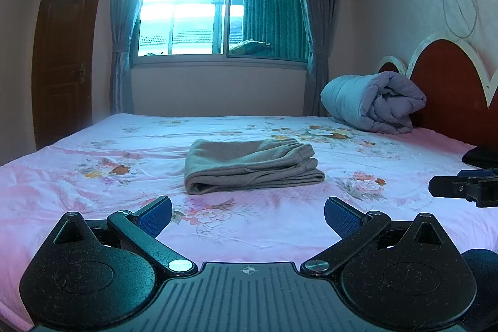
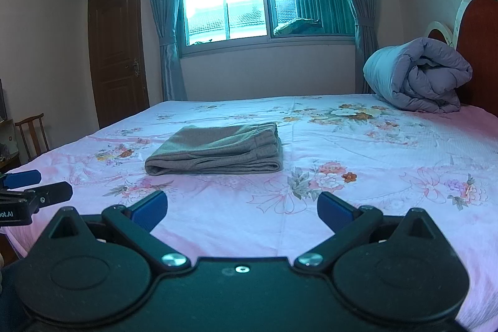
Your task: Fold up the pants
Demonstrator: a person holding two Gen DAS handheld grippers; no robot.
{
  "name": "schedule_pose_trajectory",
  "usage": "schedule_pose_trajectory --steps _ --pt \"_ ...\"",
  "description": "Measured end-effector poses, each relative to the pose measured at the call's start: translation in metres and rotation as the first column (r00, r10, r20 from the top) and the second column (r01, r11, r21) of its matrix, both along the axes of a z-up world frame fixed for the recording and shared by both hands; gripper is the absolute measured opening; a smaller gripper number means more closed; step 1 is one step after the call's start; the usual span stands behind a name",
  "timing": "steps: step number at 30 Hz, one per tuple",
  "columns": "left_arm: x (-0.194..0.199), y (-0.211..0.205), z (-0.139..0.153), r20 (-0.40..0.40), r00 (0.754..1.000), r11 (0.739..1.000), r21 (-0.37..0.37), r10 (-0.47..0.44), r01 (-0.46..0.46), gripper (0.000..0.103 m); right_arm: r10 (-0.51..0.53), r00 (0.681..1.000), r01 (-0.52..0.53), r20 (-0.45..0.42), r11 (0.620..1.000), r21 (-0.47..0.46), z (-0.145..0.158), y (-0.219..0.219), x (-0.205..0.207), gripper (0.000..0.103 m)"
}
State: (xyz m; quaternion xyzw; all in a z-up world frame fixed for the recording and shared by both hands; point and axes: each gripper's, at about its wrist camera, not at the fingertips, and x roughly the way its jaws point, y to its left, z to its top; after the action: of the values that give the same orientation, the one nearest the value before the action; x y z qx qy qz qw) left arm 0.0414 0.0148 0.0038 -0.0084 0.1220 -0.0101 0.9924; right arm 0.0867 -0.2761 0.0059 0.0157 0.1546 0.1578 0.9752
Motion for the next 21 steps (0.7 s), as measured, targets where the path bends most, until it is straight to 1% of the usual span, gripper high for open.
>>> schedule_pose_trajectory --steps 21 --pt "-0.0010 0.0011 0.0003 0.005 1.000 1.000 -0.001 -0.007 0.007 0.103 0.000 1.000 0.000 -0.001 1.000 0.001 0.0009 0.0000 -0.0005 0.097"
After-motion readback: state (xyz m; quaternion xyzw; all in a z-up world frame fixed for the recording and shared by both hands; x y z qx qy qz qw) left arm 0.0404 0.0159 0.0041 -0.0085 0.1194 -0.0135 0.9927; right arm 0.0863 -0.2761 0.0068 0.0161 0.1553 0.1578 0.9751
